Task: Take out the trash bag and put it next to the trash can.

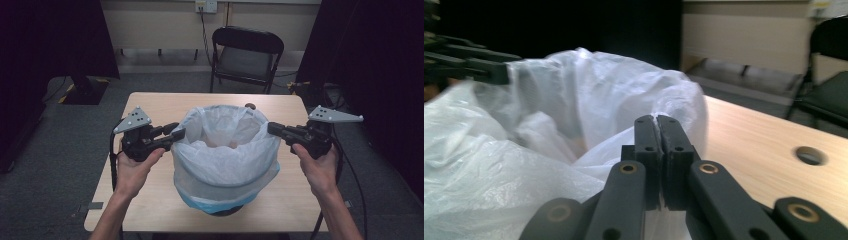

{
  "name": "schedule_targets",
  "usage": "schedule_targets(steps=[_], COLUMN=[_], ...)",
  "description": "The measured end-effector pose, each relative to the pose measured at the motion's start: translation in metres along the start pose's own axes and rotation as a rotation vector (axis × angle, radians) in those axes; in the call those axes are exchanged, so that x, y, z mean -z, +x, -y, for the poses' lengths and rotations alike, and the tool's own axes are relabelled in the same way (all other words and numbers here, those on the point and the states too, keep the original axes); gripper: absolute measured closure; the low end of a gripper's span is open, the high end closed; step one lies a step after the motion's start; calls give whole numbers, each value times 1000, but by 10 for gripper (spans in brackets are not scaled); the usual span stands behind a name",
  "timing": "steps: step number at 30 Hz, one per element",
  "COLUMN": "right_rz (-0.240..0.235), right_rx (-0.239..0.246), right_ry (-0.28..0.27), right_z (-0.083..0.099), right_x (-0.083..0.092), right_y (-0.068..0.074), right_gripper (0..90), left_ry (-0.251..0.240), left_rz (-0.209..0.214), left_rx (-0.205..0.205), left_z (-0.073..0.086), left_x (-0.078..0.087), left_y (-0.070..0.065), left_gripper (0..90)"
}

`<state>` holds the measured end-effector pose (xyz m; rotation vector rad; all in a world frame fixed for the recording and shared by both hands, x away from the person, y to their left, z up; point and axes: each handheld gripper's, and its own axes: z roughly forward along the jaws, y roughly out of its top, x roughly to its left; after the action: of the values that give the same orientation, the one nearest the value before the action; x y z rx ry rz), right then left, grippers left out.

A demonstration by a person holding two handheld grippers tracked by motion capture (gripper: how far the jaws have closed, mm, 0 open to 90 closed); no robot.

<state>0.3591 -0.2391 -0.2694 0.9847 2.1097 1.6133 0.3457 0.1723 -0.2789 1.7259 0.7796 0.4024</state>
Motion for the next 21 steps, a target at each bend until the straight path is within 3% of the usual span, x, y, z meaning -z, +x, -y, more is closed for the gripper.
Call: schedule_targets(steps=[2, 4, 7, 11, 15, 19, 21], right_rz=[-11, -40, -100, -156, -195, -224, -249], right_rx=[0, -10, -28, -43, -47, -40, -47], right_ry=[6, 4, -14, -37, -61, -90, -101], right_z=[-2, -3, -6, -12, -20, -29, -35], right_x=[-3, -7, -12, -16, -19, -22, -24], right_y=[1, 3, 7, 11, 16, 23, 26], right_gripper=[890, 894, 898, 900, 900, 900, 900], left_ry=[-11, -26, -43, -37, -63, -94, -113], left_rz=[-6, 49, 61, 67, 92, 143, 199], left_rx=[8, 18, 14, -29, -45, -33, -13], left_z=[-2, -4, -8, -14, -23, -33, -41], left_x=[1, 2, 2, 2, 2, 0, -1], left_y=[1, 3, 0, -10, -19, -25, -28], left_gripper=[754, 822, 878, 896, 897, 897, 897])
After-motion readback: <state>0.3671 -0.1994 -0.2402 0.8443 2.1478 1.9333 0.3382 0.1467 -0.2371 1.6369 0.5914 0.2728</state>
